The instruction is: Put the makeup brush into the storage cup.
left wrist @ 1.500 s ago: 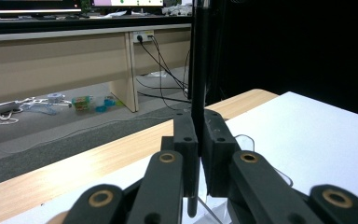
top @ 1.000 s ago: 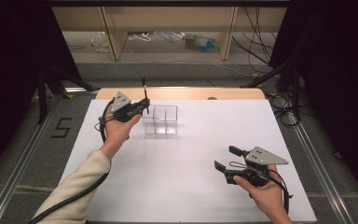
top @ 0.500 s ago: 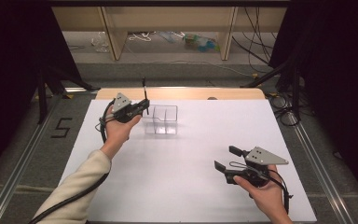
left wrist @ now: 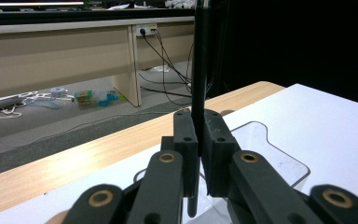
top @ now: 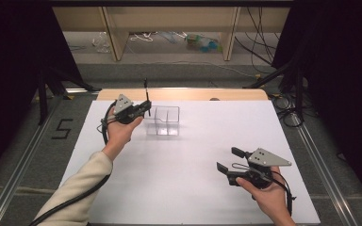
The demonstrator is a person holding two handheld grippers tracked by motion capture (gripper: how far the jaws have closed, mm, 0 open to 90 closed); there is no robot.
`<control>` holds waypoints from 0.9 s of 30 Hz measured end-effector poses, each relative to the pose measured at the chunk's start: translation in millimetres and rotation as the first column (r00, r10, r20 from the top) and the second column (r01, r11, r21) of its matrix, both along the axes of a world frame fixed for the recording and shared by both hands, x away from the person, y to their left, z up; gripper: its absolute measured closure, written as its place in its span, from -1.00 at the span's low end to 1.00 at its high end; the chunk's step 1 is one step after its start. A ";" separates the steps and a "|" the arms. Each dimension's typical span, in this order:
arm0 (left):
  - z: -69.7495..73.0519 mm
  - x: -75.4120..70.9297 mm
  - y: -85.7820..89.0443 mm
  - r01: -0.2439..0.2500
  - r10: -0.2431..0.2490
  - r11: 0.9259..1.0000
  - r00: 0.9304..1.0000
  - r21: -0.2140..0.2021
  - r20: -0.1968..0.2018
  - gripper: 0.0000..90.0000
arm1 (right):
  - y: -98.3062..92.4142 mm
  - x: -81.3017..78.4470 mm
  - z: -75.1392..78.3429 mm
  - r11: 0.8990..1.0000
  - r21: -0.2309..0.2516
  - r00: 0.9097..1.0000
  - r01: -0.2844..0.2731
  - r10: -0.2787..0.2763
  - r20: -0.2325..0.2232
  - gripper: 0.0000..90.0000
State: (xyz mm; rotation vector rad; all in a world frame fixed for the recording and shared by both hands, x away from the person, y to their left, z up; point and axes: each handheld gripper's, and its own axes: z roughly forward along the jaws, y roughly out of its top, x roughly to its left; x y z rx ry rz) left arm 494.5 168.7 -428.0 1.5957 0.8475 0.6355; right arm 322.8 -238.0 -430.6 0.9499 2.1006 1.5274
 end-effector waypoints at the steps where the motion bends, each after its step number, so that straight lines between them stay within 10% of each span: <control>1: -0.3 0.2 0.4 0.000 0.000 1.000 1.000 0.005 -0.001 0.89 | 0.1 0.0 -0.1 1.000 0.001 1.000 0.000 0.000 0.000 -0.52; 27: -7.6 4.2 -1.0 -0.005 0.005 1.000 1.000 0.011 -0.019 0.89 | 2.0 0.7 -1.6 1.000 0.022 1.000 -0.012 0.012 0.005 -0.52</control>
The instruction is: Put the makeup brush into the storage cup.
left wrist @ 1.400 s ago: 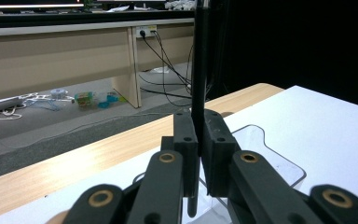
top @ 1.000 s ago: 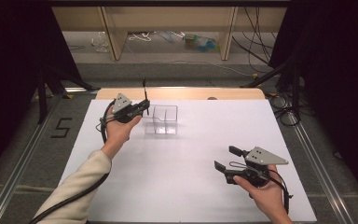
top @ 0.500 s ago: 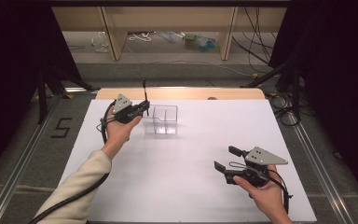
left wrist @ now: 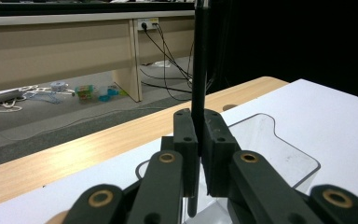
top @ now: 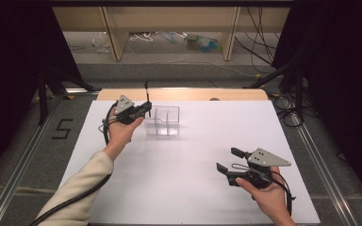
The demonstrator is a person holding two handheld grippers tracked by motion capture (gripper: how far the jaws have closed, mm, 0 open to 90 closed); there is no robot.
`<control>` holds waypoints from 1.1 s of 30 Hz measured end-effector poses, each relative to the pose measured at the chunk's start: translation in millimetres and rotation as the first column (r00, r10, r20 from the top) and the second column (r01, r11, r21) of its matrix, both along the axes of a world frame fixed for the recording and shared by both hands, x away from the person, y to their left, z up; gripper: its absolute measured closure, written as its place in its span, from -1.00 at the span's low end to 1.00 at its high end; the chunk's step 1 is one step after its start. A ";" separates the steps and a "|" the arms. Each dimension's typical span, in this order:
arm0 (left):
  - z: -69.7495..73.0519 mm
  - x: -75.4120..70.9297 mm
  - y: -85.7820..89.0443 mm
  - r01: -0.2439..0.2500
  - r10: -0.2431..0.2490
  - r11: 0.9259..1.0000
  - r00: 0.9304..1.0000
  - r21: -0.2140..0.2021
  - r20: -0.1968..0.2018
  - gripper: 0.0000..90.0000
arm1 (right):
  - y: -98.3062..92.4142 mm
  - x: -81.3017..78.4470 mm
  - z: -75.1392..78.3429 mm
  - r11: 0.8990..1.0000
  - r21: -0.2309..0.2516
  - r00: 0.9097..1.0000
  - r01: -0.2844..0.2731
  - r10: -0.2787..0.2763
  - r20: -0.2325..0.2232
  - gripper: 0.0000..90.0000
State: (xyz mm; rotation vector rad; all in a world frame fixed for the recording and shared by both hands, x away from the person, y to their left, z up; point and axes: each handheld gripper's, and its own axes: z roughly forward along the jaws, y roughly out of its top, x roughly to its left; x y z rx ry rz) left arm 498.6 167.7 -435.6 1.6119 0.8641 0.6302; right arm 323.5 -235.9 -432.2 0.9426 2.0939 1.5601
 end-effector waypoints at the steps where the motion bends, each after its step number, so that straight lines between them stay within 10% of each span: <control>1: -0.4 0.0 0.1 0.001 -0.001 1.000 1.000 0.003 0.000 0.89 | 0.1 0.1 -0.2 1.000 0.001 1.000 0.000 0.000 0.001 -0.52; 33: -9.7 2.0 -1.3 -0.006 0.006 1.000 1.000 -0.002 -0.024 0.89 | -0.2 1.4 -0.4 1.000 -0.011 1.000 0.001 -0.001 0.029 -0.52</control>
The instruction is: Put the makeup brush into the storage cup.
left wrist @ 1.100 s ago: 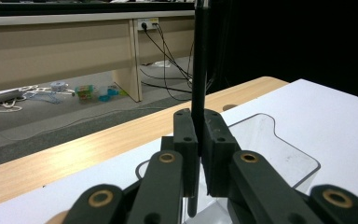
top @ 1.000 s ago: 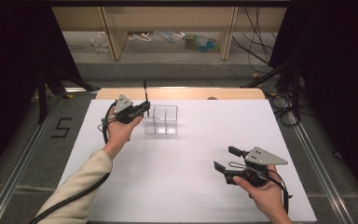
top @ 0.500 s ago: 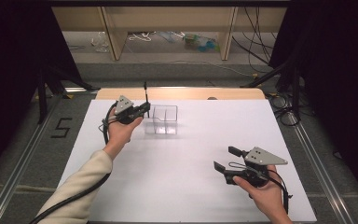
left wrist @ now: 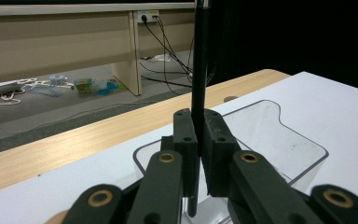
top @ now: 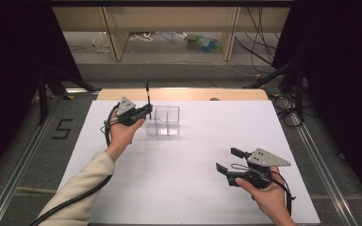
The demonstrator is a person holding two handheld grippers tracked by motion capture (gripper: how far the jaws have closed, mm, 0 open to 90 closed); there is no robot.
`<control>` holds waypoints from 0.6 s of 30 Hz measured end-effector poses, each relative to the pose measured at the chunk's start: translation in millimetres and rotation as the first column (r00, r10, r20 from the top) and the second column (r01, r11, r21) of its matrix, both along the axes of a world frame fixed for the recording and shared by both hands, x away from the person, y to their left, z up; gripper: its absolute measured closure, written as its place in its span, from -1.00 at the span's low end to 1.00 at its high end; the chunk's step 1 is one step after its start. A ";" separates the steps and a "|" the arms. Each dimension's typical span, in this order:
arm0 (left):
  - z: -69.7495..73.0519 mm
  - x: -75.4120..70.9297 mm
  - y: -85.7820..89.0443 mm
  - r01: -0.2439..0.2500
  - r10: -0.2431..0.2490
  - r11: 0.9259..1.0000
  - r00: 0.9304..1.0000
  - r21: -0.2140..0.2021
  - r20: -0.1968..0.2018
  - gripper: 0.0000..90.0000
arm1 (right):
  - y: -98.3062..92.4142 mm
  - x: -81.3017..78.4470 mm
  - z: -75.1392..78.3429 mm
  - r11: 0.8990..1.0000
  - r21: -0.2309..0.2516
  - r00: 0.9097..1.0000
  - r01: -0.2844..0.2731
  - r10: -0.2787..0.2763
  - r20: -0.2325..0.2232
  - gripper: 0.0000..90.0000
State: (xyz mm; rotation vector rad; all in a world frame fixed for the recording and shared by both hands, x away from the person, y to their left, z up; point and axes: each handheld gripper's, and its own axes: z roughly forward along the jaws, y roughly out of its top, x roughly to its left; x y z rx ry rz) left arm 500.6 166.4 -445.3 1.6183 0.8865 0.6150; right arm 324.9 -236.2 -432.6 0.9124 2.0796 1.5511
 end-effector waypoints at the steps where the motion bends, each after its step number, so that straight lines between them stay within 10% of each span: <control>1: -0.1 0.1 0.4 0.001 -0.001 1.000 1.000 0.005 0.000 0.89 | 0.1 0.0 0.0 1.000 0.000 1.000 0.000 0.000 0.000 -0.52; 18: -2.6 0.4 -0.2 0.004 -0.004 1.000 1.000 0.000 -0.010 0.88 | -1.2 -2.6 2.2 0.999 -0.032 0.999 -0.002 0.001 -0.047 -0.52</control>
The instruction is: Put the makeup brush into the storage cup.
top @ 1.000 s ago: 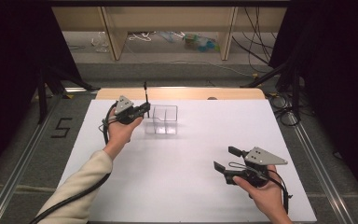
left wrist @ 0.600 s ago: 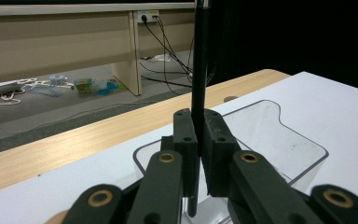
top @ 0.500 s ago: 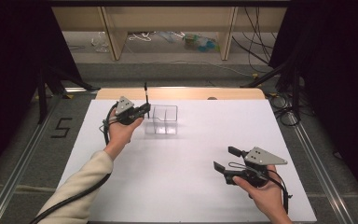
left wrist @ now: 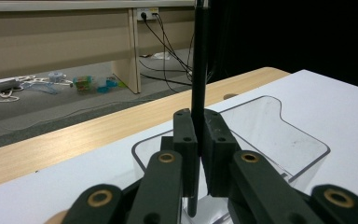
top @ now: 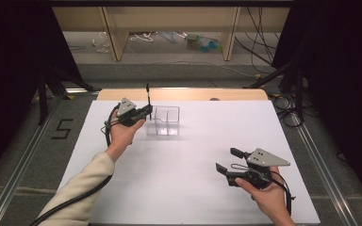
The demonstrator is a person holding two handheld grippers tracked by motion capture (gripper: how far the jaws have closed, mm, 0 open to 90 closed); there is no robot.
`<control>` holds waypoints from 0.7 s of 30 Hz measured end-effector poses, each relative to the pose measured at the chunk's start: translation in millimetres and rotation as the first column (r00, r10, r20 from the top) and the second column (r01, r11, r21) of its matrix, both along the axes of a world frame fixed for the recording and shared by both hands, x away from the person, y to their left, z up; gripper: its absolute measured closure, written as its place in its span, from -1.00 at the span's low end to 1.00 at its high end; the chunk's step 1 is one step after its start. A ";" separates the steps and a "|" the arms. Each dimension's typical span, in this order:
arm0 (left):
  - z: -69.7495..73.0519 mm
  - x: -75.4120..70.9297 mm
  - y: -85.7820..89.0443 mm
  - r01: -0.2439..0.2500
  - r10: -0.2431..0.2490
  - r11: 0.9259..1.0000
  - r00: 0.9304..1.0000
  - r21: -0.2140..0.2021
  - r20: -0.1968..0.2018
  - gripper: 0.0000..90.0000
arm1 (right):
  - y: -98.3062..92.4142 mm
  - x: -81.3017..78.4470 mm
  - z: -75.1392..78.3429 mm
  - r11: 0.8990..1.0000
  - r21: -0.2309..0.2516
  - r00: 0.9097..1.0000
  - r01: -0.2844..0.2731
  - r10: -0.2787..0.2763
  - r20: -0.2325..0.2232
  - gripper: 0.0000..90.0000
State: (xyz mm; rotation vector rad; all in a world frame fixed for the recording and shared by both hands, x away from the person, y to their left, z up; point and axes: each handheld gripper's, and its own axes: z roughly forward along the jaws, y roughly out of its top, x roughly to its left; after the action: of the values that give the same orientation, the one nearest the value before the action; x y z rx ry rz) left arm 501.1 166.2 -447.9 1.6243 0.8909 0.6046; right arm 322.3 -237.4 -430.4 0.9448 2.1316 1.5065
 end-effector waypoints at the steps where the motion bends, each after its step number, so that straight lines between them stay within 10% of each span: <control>1: 0.1 0.1 0.1 0.000 0.000 1.000 1.000 -0.002 -0.001 0.88 | 0.1 0.0 0.0 1.000 0.000 1.000 0.000 0.000 0.000 -0.52; 9: 1.9 -0.4 1.7 -0.007 0.007 1.000 1.000 -0.007 -0.007 0.84 | 0.3 -0.1 0.1 1.000 0.000 1.000 -0.001 0.001 -0.002 -0.52; 16: 9.3 -10.4 4.3 0.023 -0.023 1.000 0.998 -0.013 -0.067 -0.25 | 1.4 0.9 -1.7 0.999 0.044 1.000 -0.004 0.004 0.014 -0.52; 21: 10.8 -21.0 9.2 0.033 -0.032 0.999 0.997 0.006 -0.065 -0.53 | 0.3 2.2 -1.2 1.000 0.026 0.999 -0.007 0.006 0.041 -0.52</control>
State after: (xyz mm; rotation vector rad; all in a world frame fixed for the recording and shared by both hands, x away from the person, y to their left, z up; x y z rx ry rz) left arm 480.0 175.4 -437.1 1.6696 0.9089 0.5359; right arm 324.5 -237.1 -431.6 0.9092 2.0928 1.5471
